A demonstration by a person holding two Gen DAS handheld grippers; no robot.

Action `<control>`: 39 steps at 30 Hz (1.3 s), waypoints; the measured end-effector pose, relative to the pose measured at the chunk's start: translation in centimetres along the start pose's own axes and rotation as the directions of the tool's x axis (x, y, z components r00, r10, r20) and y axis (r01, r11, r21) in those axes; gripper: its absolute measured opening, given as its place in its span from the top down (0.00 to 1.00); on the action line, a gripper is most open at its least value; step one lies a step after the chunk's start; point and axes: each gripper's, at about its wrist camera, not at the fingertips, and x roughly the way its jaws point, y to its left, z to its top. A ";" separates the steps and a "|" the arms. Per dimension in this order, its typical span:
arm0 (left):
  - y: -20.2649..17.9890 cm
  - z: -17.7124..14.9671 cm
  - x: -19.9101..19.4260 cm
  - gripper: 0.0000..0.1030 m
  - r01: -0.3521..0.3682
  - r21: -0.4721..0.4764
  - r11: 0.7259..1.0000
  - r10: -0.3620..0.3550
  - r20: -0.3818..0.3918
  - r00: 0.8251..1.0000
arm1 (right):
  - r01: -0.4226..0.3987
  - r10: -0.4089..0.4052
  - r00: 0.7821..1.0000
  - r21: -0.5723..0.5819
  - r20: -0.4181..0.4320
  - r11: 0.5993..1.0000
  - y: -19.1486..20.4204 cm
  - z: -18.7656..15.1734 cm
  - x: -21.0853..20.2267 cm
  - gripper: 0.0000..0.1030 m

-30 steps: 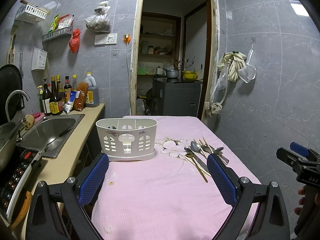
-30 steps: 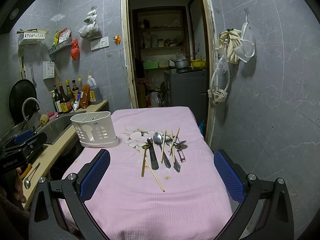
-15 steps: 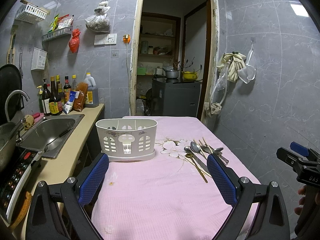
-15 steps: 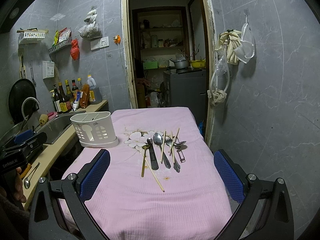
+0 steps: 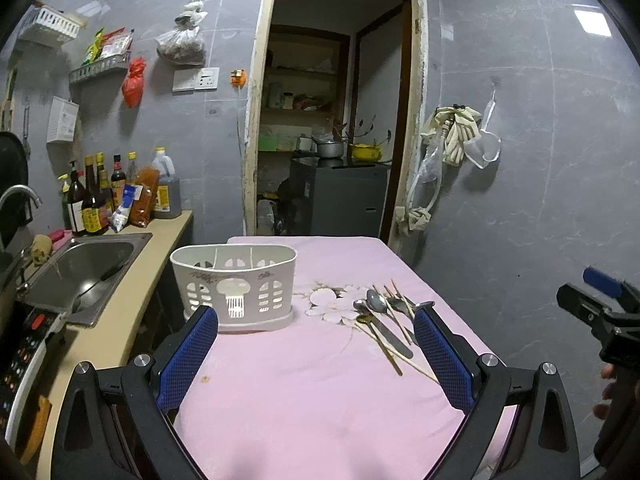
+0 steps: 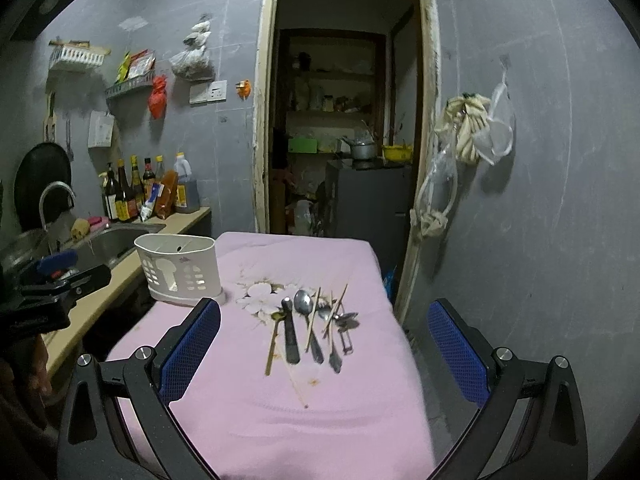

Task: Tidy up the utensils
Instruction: 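Lower the left tool onto the gold spoon and close on its handle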

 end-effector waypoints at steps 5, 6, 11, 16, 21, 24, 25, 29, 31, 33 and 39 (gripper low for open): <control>-0.7 0.9 1.6 0.04 0.001 -0.003 1.000 -0.001 0.000 1.000 | -0.018 0.018 1.000 -0.037 0.015 0.999 -0.5 1.6 1.2 0.01; -0.9 1.1 1.9 0.04 -0.001 -0.002 1.000 0.001 0.003 1.000 | -0.022 0.023 1.000 -0.040 0.019 0.999 -0.5 1.8 1.7 0.01; -1.7 1.9 4.5 0.04 -0.040 -0.003 0.999 0.040 0.009 0.999 | -0.052 0.052 0.999 -0.028 -0.004 0.998 -2.4 2.8 5.5 0.01; -2.5 2.7 8.0 0.04 -0.061 -0.024 0.998 0.060 -0.019 0.998 | -0.069 0.068 0.996 -0.021 -0.048 0.997 -4.0 3.0 9.9 0.01; -3.2 2.7 11.9 0.04 -0.075 -0.042 0.996 0.072 -0.071 0.995 | -0.082 0.082 0.989 0.005 -0.123 0.997 -5.7 2.8 14.5 0.01; -3.7 2.7 14.2 0.04 -0.083 -0.045 0.996 0.078 -0.098 0.992 | -0.095 0.101 0.978 0.039 -0.180 0.995 -6.3 1.9 17.0 0.01; -3.8 2.6 14.9 0.04 -0.087 -0.045 0.995 0.081 -0.108 0.991 | -0.099 0.106 0.973 0.047 -0.203 0.994 -6.4 1.5 18.1 0.01; -4.2 2.1 17.9 0.04 -0.107 -0.057 0.993 0.096 -0.157 0.983 | -0.123 0.137 0.953 0.072 -0.268 0.990 -6.4 0.0 20.9 0.01; -4.2 1.7 19.0 0.04 -0.112 -0.069 0.991 0.097 -0.184 0.978 | -0.136 0.158 0.942 0.092 -0.297 0.986 -6.6 -0.8 22.2 0.01; -4.2 1.0 20.3 0.04 -0.118 -0.082 0.990 0.097 -0.225 0.970 | -0.153 0.186 0.927 0.125 -0.325 0.980 -6.7 -1.7 23.4 0.01; -4.6 -1.0 23.1 0.04 -0.094 -0.138 0.986 0.041 -0.347 0.937 | -0.172 0.228 0.891 0.173 -0.393 0.970 -6.8 -4.0 26.2 0.01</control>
